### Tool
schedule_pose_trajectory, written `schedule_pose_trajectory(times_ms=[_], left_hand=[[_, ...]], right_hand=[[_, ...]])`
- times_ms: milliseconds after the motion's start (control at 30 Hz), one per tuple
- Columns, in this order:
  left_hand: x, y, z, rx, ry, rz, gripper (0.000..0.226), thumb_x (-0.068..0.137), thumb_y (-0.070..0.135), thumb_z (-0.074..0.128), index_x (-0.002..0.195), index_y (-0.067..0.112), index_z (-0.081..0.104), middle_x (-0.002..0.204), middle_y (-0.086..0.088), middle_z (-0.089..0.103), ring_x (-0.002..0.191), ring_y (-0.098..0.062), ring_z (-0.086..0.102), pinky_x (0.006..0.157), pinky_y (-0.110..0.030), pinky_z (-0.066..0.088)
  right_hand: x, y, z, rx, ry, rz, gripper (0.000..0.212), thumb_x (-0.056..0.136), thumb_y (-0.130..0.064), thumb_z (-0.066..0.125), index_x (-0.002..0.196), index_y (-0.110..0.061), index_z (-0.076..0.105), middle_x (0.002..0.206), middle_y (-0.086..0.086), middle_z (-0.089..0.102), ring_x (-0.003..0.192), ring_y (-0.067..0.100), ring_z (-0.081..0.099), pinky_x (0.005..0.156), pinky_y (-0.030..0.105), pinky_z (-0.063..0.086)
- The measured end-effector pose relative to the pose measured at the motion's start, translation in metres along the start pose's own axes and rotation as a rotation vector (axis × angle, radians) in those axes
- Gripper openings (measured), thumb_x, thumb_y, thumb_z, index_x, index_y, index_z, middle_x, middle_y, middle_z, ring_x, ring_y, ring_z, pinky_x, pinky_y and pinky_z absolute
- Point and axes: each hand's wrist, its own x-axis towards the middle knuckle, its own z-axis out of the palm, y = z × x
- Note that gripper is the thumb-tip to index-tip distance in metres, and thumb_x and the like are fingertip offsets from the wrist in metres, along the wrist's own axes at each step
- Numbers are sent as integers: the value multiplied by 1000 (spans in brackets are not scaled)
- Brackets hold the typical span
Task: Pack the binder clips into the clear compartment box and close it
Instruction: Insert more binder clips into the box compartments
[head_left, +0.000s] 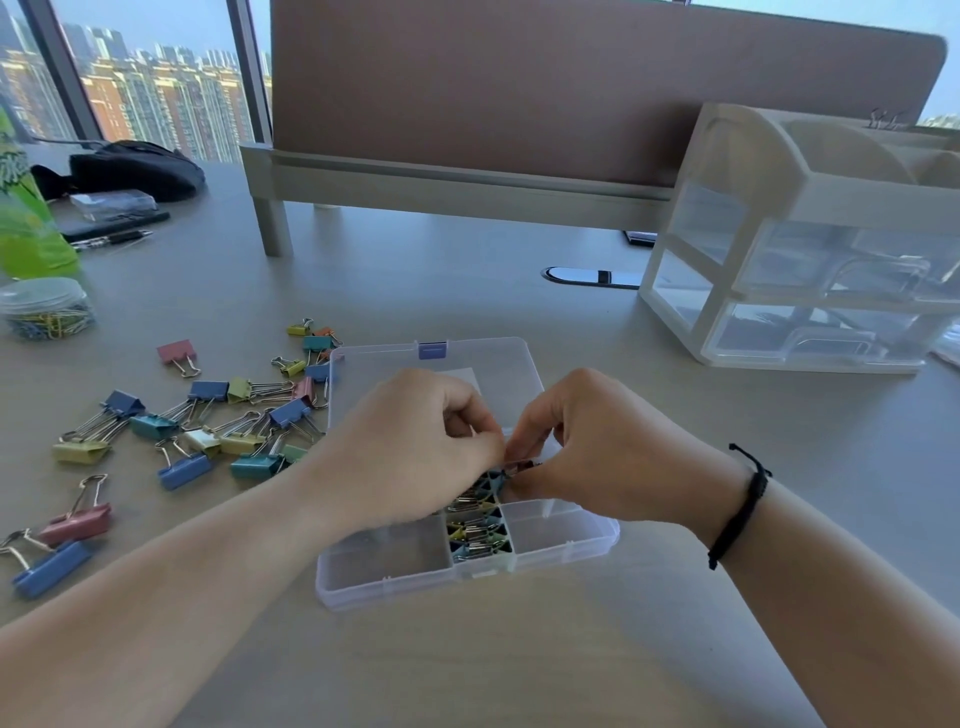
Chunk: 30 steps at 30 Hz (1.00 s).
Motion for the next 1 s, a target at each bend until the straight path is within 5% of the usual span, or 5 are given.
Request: schedule_pose_trajectory(times_ms=[133, 367, 533, 733, 1000], left_hand=[[-1, 4, -6, -251, 22, 4, 24, 98, 18, 49, 84, 16, 68, 70, -17, 61, 46, -10, 40, 46, -19, 36], [1, 1, -8, -416, 56, 9, 27, 90, -4, 37, 89, 17, 53, 65, 9, 64, 47, -7, 36, 51, -30, 32], [1, 0, -5, -358, 14, 33, 27, 97, -4, 41, 98, 21, 51, 88, 11, 73, 52, -19, 35, 53, -36, 35], [2, -3, -2, -328, -56, 78, 21, 103, 13, 45, 118, 27, 50, 50, 21, 53, 47, -8, 36, 47, -23, 34], [3, -3, -3, -278, 22, 127, 14, 99, 28, 53, 112, 25, 57, 56, 17, 63, 47, -18, 35, 42, -22, 32]], right_hand=[[1, 4, 0, 18, -8, 39, 13, 72, -27, 84, 81, -20, 77, 67, -8, 66, 41, -6, 48, 38, 6, 30], [2, 13, -4, 22, -36, 41, 11, 76, -28, 81, 85, -27, 77, 71, -13, 68, 45, -6, 49, 42, 6, 32], [1, 19, -18, 87, 66, -7, 13, 76, -37, 79, 89, -35, 74, 80, -19, 71, 52, -3, 50, 51, 10, 39], [-2, 13, -16, 177, 218, -135, 9, 79, -28, 78, 87, -33, 75, 75, -18, 68, 61, 29, 52, 55, 31, 44], [-4, 17, -19, 19, 117, -129, 7, 83, -25, 75, 87, -31, 73, 64, -34, 57, 45, -1, 44, 46, 10, 34]])
